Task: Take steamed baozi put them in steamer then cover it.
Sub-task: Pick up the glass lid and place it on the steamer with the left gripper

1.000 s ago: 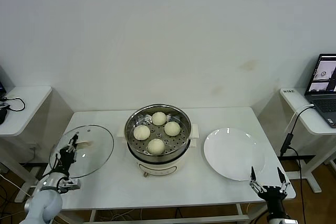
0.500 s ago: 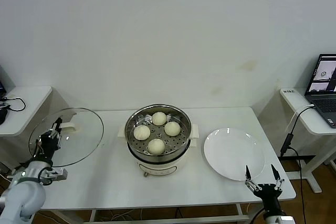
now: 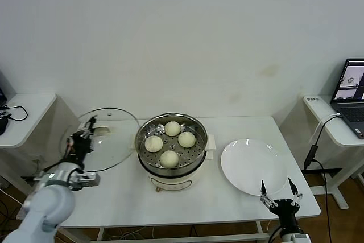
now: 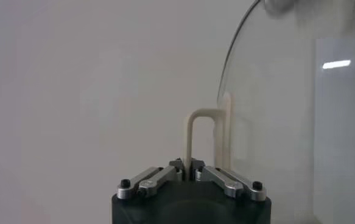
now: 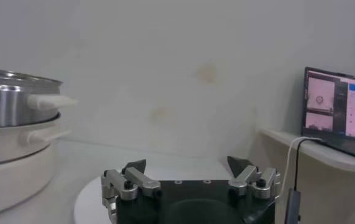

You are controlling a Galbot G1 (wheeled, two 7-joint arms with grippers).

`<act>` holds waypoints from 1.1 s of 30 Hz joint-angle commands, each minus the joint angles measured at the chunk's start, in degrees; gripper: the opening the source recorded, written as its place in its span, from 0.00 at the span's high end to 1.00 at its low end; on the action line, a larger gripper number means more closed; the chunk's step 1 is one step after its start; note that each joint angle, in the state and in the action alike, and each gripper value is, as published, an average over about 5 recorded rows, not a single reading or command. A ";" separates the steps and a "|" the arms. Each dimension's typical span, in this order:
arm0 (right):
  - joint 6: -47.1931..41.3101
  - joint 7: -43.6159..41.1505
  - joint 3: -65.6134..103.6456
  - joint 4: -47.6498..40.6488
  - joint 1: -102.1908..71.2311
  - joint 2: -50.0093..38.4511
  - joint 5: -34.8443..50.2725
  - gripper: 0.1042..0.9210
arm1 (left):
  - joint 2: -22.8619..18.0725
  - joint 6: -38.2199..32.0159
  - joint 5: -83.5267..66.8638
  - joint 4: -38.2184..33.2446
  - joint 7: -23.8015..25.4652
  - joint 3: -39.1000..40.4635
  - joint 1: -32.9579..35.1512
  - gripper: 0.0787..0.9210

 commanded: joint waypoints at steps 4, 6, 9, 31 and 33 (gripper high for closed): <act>-0.16 1.11 -1.34 -1.22 0.93 2.33 -8.42 0.12 | -7.35 10.06 6.83 -2.03 10.12 19.21 -12.92 0.92; -0.24 1.19 -1.84 -1.69 1.14 2.77 -9.10 0.12 | -8.90 10.51 8.15 -1.35 10.83 20.32 -14.07 0.92; -0.19 1.40 -2.34 -2.78 1.66 3.43 -10.20 0.12 | -11.35 10.66 10.47 0.21 11.40 21.92 -15.92 0.92; 0.24 1.85 -3.01 -5.11 2.16 3.87 -12.00 0.12 | -28.30 9.34 23.75 12.26 11.88 25.34 -19.34 0.92; 0.24 1.84 -2.97 -5.11 2.13 3.86 -12.01 0.12 | -28.74 9.23 24.00 12.93 11.82 25.05 -19.37 0.92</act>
